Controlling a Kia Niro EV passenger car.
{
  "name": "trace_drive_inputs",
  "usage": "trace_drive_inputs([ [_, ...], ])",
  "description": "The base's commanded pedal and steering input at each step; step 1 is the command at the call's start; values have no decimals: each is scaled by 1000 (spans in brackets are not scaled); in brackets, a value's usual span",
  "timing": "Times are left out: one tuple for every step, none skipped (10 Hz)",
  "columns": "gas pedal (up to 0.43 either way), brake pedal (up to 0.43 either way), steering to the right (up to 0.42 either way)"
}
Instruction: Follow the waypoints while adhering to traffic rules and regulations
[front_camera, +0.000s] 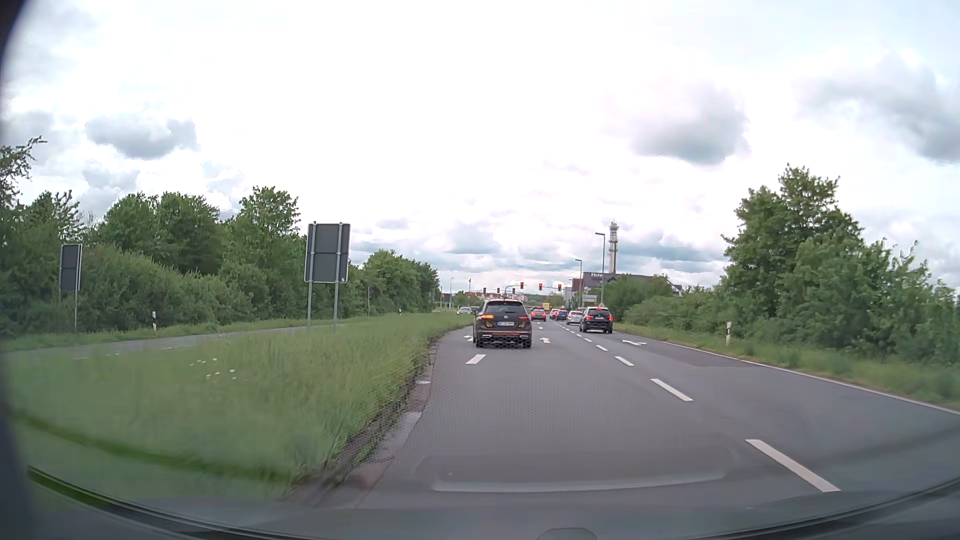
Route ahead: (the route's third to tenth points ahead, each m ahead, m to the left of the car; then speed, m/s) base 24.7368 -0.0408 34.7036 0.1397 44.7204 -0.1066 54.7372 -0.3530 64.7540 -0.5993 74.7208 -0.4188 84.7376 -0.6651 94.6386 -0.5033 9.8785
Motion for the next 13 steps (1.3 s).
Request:
trace_drive_inputs([
  [0, 0, -30],
  [0, 0, -30],
  [0, 0, -30],
  [0, 0, -30],
  [0, 0, -30],
  [0, 0, -30],
  [0, 0, -30],
  [0, 0, -30],
  [0, 0, -30],
  [0, 0, -30],
  [0, 0, -30],
  [0, 0, -30],
  [0, 0, -29],
])
